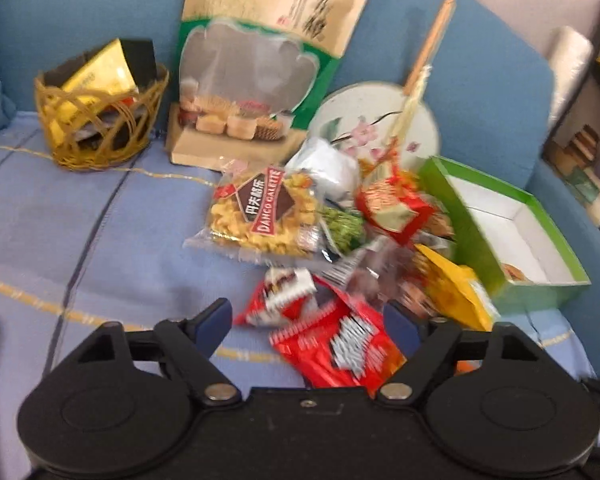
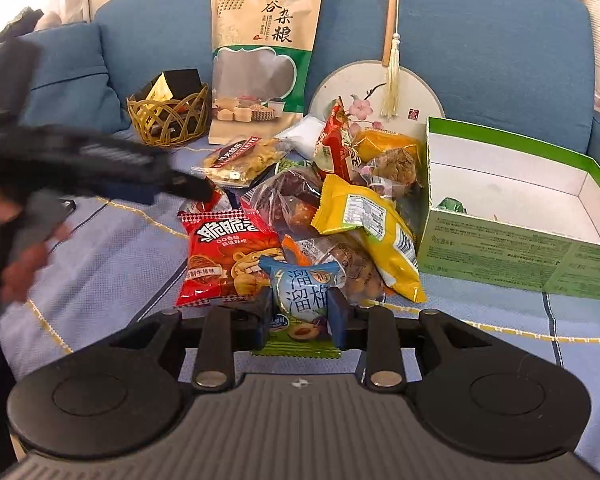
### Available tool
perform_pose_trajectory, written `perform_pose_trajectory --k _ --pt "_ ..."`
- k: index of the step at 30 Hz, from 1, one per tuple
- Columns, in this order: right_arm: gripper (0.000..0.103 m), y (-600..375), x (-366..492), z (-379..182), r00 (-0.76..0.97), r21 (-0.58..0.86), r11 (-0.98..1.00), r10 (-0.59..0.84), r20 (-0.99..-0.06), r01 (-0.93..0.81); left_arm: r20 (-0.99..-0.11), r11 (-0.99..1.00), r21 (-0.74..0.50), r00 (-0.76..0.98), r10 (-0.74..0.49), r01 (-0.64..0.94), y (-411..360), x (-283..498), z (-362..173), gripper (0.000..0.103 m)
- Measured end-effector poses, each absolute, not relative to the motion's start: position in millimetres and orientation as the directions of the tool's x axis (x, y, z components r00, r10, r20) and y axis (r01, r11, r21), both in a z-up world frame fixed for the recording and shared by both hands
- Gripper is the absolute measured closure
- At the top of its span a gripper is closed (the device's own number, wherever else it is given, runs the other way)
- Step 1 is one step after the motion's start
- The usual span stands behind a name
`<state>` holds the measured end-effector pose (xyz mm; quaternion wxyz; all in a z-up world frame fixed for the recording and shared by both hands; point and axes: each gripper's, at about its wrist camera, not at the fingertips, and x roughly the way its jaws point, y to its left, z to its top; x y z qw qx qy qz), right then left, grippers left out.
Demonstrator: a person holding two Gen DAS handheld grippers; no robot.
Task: Organize snacks
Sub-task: 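Grasp the white chocolate candy packet with the left tool while the right tool grasps the blue seaweed packet, then carry both packets over the green box and open both tools to drop them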
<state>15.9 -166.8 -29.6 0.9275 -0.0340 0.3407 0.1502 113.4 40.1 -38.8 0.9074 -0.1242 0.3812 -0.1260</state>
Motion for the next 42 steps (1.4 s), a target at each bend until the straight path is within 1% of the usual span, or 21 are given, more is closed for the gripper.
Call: perform_pose_trajectory --k 4,5,6,7,8,14,16,18,19,23,28,30,31,32,33,34,35,36,38,40,42 --pt "0.051 -167 17 -35 0.705 0.042 0.95 0.258 -0.661 -0.309 -0.698 0.937 -0.336 0.644 -0.312 0.09 43 143 -55 0.0" --pt "0.05 -167 17 -37 0.702 0.037 0.949 0.256 -0.664 -0.312 -0.703 0.936 -0.341 0.639 -0.313 0.084 44 147 -59 0.011" --pt "0.05 -166 17 -38 0.699 0.035 0.949 0.256 -0.668 -0.313 -0.7 0.935 -0.345 0.641 -0.315 0.082 45 148 -61 0.019" --pt "0.05 -166 18 -39 0.696 0.038 0.95 0.255 -0.671 -0.311 -0.695 0.935 -0.344 0.647 -0.315 0.085 46 149 -61 0.049" --pt "0.048 -166 18 -40 0.694 0.044 0.949 0.258 -0.672 -0.311 -0.696 0.933 -0.347 0.64 -0.324 0.095 46 150 -62 0.06" --pt "0.045 -162 21 -42 0.696 0.067 0.951 0.268 -0.666 -0.302 -0.695 0.915 -0.383 0.612 -0.377 0.129 51 142 -59 0.063" --pt "0.045 -163 22 -43 0.698 0.077 0.952 0.271 -0.663 -0.297 -0.689 0.91 -0.395 0.614 -0.385 0.127 54 134 -59 0.06" --pt "0.045 -163 23 -43 0.697 0.084 0.952 0.275 -0.662 -0.295 -0.683 0.906 -0.406 0.618 -0.389 0.122 60 125 -59 0.053" --pt "0.045 -164 23 -44 0.689 0.087 0.951 0.276 -0.669 -0.296 -0.68 0.904 -0.41 0.621 -0.389 0.118 63 120 -60 0.052" --pt "0.051 -163 18 -42 0.686 0.051 0.946 0.268 -0.677 -0.319 -0.673 0.894 -0.43 0.615 -0.412 0.128 75 101 -60 0.052" --pt "0.051 -165 19 -43 0.681 0.072 0.949 0.271 -0.68 -0.306 -0.676 0.899 -0.422 0.62 -0.398 0.117 71 105 -59 0.049" --pt "0.051 -164 18 -42 0.687 0.065 0.949 0.269 -0.675 -0.308 -0.676 0.903 -0.415 0.626 -0.389 0.112 66 108 -58 0.029" --pt "0.051 -164 18 -42 0.688 0.063 0.949 0.267 -0.675 -0.308 -0.673 0.903 -0.415 0.629 -0.389 0.113 64 110 -59 0.017" --pt "0.051 -164 18 -42 0.688 0.063 0.95 0.267 -0.675 -0.307 -0.672 0.904 -0.412 0.632 -0.385 0.113 62 111 -59 0.016" --pt "0.051 -164 18 -42 0.688 0.064 0.95 0.266 -0.675 -0.305 -0.673 0.907 -0.404 0.634 -0.381 0.116 60 112 -60 0.019" --pt "0.051 -165 19 -42 0.686 0.067 0.95 0.267 -0.677 -0.304 -0.673 0.91 -0.396 0.637 -0.377 0.12 59 113 -61 0.03" --pt "0.051 -165 19 -43 0.683 0.071 0.95 0.268 -0.679 -0.303 -0.674 0.912 -0.392 0.638 -0.372 0.119 60 113 -62 0.061" --pt "0.052 -166 19 -42 0.682 0.074 0.951 0.269 -0.68 -0.302 -0.676 0.91 -0.397 0.632 -0.378 0.12 62 114 -64 0.069" --pt "0.052 -166 17 -40 0.684 0.075 0.95 0.272 -0.677 -0.303 -0.668 0.9 -0.42 0.632 -0.393 0.116 67 111 -65 0.075" --pt "0.053 -167 13 -33 0.692 0.076 0.946 0.283 -0.664 -0.314 -0.66 0.919 -0.374 0.661 -0.358 0.124 66 101 -58 0.075" --pt "0.079 -169 9 -22 0.705 0.082 0.942 0.299 -0.643 -0.325 -0.631 0.928 -0.339 0.695 -0.345 0.152 64 90 -46 0.075"
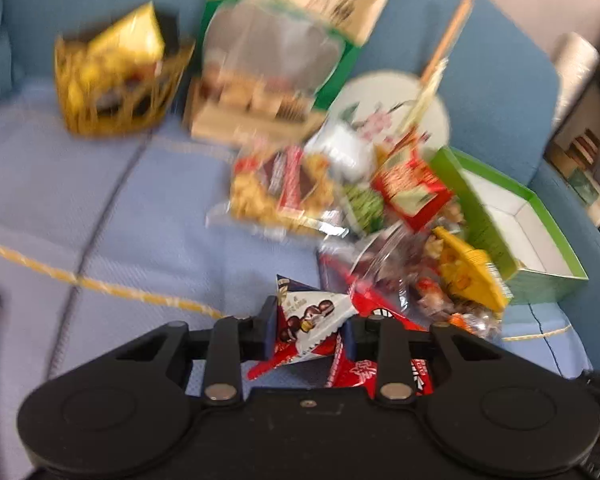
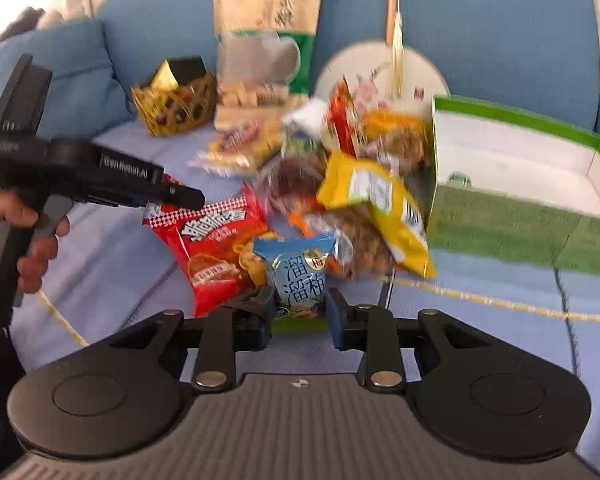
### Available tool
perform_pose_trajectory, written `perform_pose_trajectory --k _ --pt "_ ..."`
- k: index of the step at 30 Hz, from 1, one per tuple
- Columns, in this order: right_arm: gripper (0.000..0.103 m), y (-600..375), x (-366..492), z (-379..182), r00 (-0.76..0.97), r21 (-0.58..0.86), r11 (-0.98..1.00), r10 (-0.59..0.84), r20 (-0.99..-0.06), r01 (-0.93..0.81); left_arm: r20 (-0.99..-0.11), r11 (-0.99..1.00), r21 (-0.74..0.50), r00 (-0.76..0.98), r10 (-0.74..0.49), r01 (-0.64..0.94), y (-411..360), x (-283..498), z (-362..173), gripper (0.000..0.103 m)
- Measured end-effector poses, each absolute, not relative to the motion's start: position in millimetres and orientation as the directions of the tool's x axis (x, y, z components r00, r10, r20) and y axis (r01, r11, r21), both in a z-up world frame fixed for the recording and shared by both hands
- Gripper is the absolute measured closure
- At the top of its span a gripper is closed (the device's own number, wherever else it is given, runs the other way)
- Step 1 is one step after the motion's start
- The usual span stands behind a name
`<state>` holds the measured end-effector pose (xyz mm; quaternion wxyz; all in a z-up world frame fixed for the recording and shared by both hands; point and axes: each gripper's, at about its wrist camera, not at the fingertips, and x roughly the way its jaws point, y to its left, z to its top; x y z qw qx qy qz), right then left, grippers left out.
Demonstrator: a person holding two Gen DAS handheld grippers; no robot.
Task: Organize snacks
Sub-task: 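Carry both packets over the green box and open both tools to drop them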
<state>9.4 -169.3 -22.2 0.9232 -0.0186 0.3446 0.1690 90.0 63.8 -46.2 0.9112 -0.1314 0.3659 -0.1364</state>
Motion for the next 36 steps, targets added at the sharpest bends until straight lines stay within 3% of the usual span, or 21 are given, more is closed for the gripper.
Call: perform_pose_trajectory --k 6,10,12,13,14,15,22,23,24,31,36 --pt "0.088 -182 6 12 0.767 0.082 0.946 0.305 -0.565 -0.315 -0.532 0.898 -0.37 0.739 -0.414 0.237 53 80 3 0.075" --pt "0.088 -190 5 19 0.781 0.075 0.949 0.297 -0.549 -0.308 -0.483 0.869 -0.399 0.738 -0.47 0.292 40 82 24 0.075" --pt "0.059 -189 5 12 0.754 0.082 0.937 0.323 -0.571 -0.339 -0.472 0.855 -0.412 0.729 -0.496 0.315 33 81 29 0.075" --pt "0.051 -186 6 7 0.742 0.078 0.934 0.326 -0.585 -0.349 -0.469 0.852 -0.412 0.726 -0.503 0.324 29 81 30 0.075" --pt "0.029 -182 7 0 0.726 0.063 0.928 0.327 -0.604 -0.366 -0.469 0.85 -0.409 0.722 -0.508 0.332 25 81 31 0.075" --pt "0.019 -176 8 -8 0.715 0.039 0.921 0.327 -0.619 -0.387 -0.471 0.848 -0.409 0.717 -0.513 0.338 23 81 30 0.075" --pt "0.022 -159 32 -46 0.659 -0.051 0.885 0.304 -0.688 -0.462 -0.48 0.827 -0.427 0.683 -0.55 0.365 7 80 29 0.074" --pt "0.026 -158 35 -49 0.644 -0.043 0.884 0.305 -0.702 -0.466 -0.48 0.824 -0.427 0.68 -0.555 0.371 5 81 30 0.074" --pt "0.05 -158 36 -51 0.622 -0.024 0.884 0.309 -0.72 -0.467 -0.479 0.823 -0.425 0.677 -0.558 0.377 3 82 31 0.074" --pt "0.053 -187 16 -24 0.632 0.135 0.9 0.391 -0.669 -0.415 -0.477 0.811 -0.387 0.657 -0.583 0.439 -23 92 43 0.075" --pt "0.053 -221 12 22 0.74 0.064 0.936 0.314 -0.595 -0.346 -0.461 0.787 -0.378 0.638 -0.617 0.488 -50 105 55 0.075"
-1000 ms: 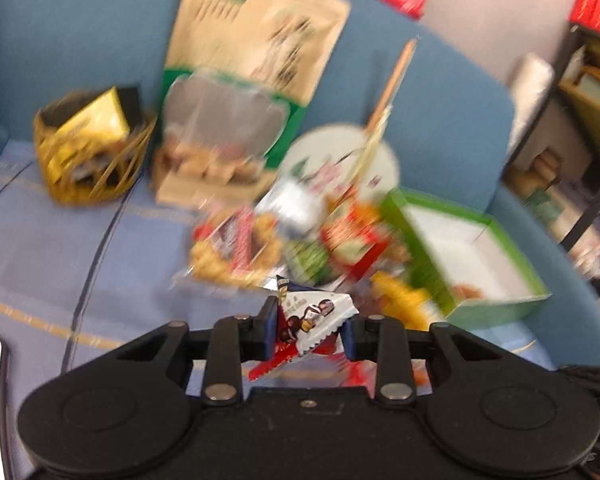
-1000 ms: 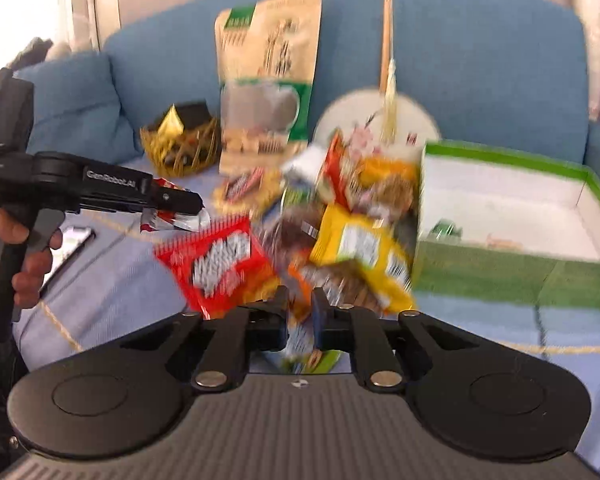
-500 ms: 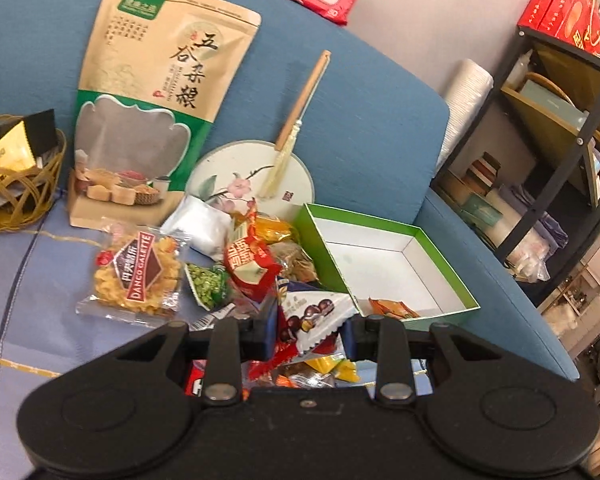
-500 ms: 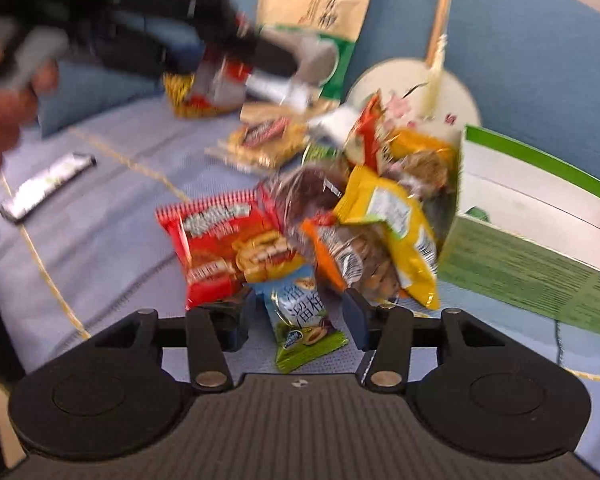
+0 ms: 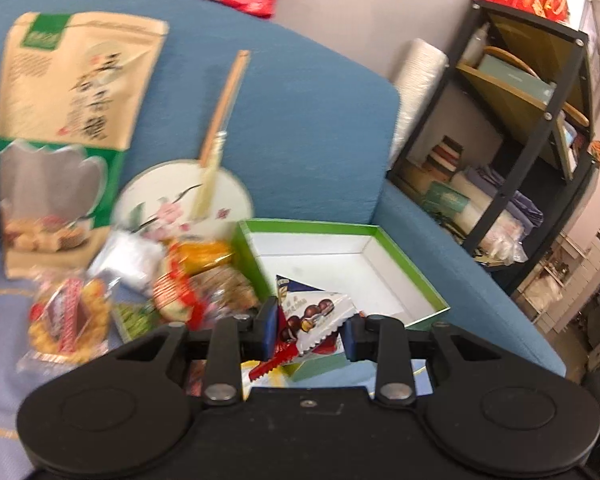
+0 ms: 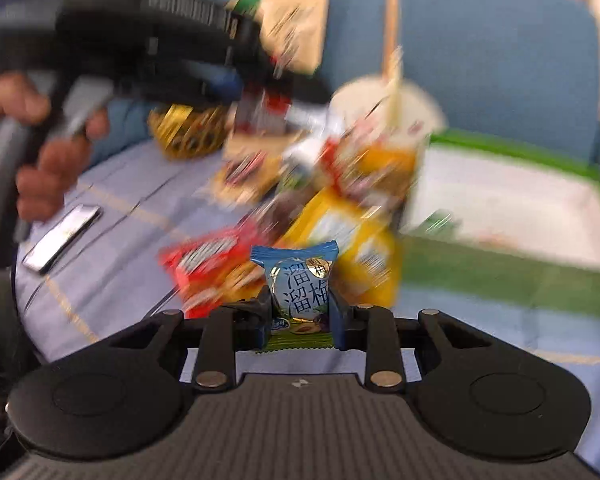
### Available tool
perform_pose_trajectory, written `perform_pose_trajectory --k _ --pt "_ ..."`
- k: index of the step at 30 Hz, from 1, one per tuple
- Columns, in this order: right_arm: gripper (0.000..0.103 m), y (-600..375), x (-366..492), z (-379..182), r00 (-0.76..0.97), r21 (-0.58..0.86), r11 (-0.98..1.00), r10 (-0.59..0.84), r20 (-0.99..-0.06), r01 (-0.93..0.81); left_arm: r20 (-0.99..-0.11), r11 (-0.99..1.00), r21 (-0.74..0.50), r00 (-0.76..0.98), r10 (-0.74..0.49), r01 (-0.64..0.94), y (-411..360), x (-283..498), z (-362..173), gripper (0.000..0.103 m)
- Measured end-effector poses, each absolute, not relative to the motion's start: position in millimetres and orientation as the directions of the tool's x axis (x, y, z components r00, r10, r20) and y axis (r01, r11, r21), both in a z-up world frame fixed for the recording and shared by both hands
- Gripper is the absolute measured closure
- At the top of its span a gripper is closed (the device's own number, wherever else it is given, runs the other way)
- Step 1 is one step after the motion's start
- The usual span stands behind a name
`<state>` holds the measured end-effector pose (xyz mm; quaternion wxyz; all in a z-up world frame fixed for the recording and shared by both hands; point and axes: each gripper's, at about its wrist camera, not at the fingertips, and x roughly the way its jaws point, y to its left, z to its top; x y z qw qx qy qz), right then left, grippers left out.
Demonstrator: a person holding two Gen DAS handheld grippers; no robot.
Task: Organize snacks
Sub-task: 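Carry both packets over the green box and open both tools to drop them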
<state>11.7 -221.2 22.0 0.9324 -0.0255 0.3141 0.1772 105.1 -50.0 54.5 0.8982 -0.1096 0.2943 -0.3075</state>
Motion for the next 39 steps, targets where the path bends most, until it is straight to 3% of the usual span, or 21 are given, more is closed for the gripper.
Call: perform_pose_trajectory --k 10,21,22,23,24,30,39 --pt "0.053 -297 52 39 0.863 -0.087 0.995 0.006 -0.504 -0.057 -0.469 0.745 -0.361 0.582 -0.664 0.56 -122 142 56 0.074" --pt "0.052 -320 97 10 0.859 -0.051 0.999 -0.024 -0.511 -0.003 -0.527 0.77 -0.343 0.568 -0.632 0.538 -163 185 29 0.072" --pt "0.048 -318 98 7 0.86 -0.059 0.998 -0.028 -0.509 -0.002 -0.53 0.771 -0.338 0.568 -0.63 0.54 -165 187 27 0.056" --pt "0.028 -318 101 3 0.859 -0.068 0.998 -0.038 -0.51 0.004 -0.527 0.767 -0.334 0.565 -0.634 0.548 -166 188 24 0.008" --pt "0.0 -318 103 0 0.851 -0.074 0.997 -0.054 -0.522 0.018 -0.529 0.764 -0.333 0.561 -0.636 0.552 -167 188 21 0.0" --pt "0.0 -316 88 -6 0.86 -0.077 0.995 -0.087 -0.503 0.056 -0.52 0.782 -0.349 0.587 -0.621 0.517 -154 179 13 0.0" --pt "0.0 -297 56 27 0.918 -0.013 0.998 -0.066 -0.391 0.066 -0.458 0.797 -0.32 0.653 -0.603 0.512 -126 147 43 0.0"
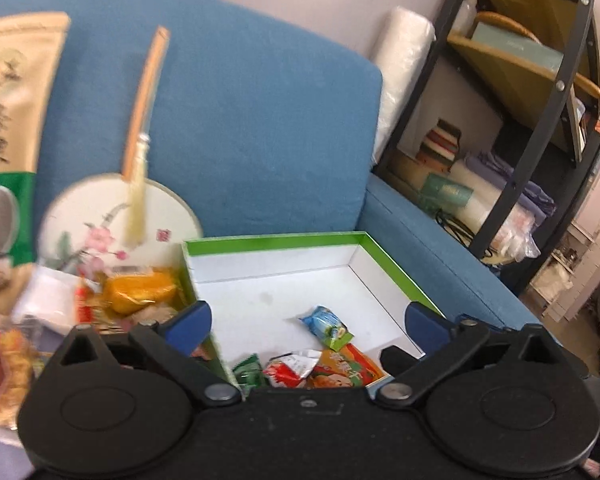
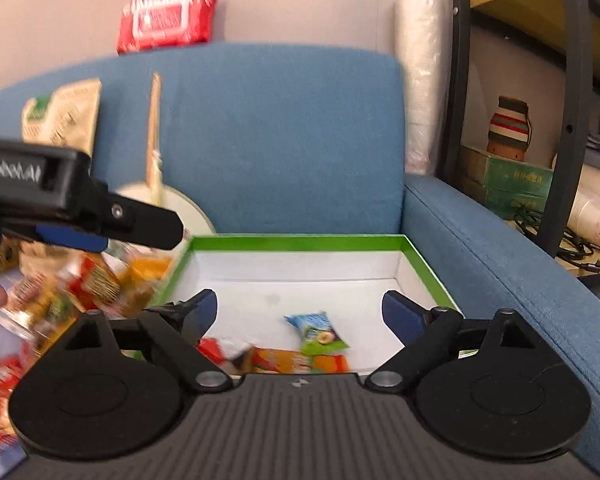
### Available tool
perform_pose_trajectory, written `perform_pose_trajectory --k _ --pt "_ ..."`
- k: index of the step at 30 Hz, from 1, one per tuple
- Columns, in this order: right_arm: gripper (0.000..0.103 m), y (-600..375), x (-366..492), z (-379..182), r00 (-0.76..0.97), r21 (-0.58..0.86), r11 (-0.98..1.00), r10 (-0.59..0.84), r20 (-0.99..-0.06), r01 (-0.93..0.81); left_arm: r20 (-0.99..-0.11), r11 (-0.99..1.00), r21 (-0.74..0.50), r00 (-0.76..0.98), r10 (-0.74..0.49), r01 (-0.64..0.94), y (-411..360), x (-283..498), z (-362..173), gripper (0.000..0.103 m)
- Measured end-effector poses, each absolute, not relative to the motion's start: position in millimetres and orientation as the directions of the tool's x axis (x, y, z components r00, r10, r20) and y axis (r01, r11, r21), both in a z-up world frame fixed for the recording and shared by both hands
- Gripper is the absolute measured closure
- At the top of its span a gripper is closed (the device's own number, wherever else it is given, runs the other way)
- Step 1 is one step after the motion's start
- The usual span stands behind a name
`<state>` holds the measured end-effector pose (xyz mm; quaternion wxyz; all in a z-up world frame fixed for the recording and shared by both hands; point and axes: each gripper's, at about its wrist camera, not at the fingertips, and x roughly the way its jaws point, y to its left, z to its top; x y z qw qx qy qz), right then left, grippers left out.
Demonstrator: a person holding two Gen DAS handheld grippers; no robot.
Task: Organize snacks
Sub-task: 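Move both tools back from the box toward the snack pile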
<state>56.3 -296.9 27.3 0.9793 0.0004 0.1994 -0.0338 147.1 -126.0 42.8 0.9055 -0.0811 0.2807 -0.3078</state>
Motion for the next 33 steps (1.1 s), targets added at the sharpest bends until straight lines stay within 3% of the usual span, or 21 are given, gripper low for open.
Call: perform_pose_trajectory --k 10,15,19,33 --pt "0.0 -239 18 32 0.917 0.042 0.994 0.112 -0.382 -0.104 -0.439 0.864 -0.308 0.746 -0.501 0.399 -27 91 43 0.0" --pt "0.0 -214 14 27 0.899 0.057 0.988 0.154 -0.41 -0.144 -0.46 0.856 -0.259 0.723 -0.516 0.447 10 87 24 0.0" --pt "0.0 -199 15 27 0.89 0.049 0.991 0.135 -0.435 -0.126 -0.438 0.808 -0.269 0.681 -0.587 0.524 21 103 19 0.0" --pt "0.0 -193 20 35 0.934 0.146 0.989 0.033 -0.356 0.021 -0.376 0.584 -0.3 0.469 -0.799 0.754 -4 204 -4 0.0"
